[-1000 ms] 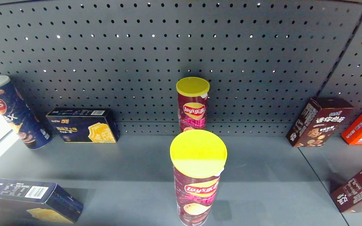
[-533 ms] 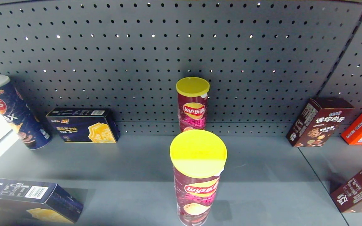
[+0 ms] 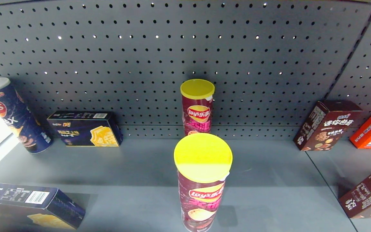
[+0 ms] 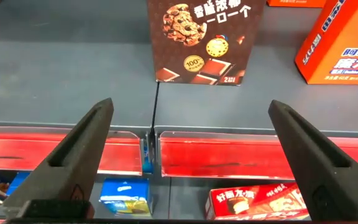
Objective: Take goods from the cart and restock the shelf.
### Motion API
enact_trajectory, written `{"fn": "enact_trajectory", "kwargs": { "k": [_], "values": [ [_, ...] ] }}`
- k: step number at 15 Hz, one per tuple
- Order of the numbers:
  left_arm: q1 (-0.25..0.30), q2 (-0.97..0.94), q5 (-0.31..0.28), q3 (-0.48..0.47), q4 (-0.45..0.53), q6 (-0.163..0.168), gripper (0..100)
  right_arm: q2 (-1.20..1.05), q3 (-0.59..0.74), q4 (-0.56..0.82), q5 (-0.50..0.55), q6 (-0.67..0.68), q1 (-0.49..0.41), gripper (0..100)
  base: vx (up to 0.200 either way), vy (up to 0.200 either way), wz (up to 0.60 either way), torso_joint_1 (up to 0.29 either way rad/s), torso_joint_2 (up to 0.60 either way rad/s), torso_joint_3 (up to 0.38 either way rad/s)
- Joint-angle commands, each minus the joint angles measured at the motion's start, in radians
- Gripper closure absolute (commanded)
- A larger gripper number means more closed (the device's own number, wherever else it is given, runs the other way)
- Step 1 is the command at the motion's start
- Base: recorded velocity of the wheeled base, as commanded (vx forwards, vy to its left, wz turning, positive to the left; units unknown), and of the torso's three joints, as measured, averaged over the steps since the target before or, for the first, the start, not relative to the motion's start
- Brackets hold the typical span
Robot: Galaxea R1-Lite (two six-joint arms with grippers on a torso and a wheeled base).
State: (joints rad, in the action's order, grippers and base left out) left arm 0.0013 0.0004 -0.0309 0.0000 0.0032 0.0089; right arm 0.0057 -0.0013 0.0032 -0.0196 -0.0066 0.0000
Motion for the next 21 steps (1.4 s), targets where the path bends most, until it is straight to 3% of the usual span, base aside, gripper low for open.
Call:
{"fn": "enact_trajectory", "kwargs": {
  "k": [1,21],
  "values": [
    [0.000,0.001,0.000,0.000,0.000,0.000,0,0.000,0.000,0.000,0.000,0.000,-0.002,0,0.000,0.000,0.00,0.000,0.00,0.000],
    [0.000,0.001,-0.001,0.000,0.000,0.003,0,0.000,0.000,0.000,0.000,-0.001,-0.002,0,-0.020,0.020,0.00,0.002,0.00,0.000]
  ]
}}
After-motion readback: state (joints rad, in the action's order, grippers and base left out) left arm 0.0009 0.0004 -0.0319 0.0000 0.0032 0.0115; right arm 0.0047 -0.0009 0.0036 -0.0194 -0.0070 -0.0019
